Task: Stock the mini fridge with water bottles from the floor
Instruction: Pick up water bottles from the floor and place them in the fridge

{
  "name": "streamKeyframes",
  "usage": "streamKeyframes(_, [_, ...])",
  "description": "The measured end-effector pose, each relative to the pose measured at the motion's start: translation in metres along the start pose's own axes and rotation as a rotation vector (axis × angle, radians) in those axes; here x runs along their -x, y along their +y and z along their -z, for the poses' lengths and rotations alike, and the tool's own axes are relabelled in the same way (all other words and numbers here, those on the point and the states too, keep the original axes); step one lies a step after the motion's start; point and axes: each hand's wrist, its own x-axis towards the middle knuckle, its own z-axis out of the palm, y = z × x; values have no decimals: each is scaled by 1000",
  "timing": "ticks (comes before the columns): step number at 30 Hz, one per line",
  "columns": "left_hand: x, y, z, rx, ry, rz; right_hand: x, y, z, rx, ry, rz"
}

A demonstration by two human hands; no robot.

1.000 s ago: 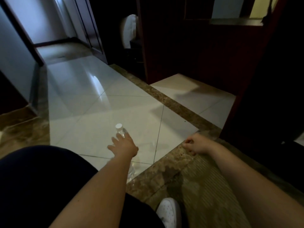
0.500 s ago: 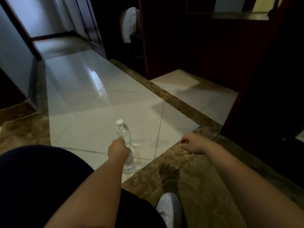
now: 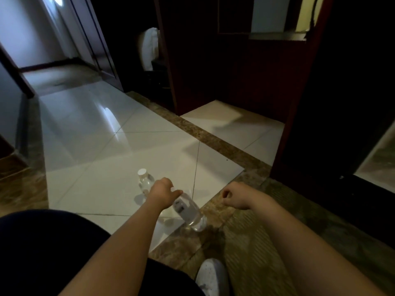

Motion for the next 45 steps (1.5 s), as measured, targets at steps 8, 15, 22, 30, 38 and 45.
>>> streamKeyframes(8, [-1,72,37,30,132,-398,9,18,25,-223,162,56])
streamKeyframes(15, [17,131,85,-9,202,-676,27,14,87,-363,314,214])
streamKeyframes(22, [45,194,127,13,268,-908,66,11,127,-479,367,318])
streamKeyframes(30, [63,231,121,654,141,-944,119,31,158,-478,636,330])
streamKeyframes(38, [69,283,68,512,-417,-932,166,86,171,-679,887,218])
streamKeyframes(45, [94,351,27,512,-488,-996,199,130,205,-832,861,175])
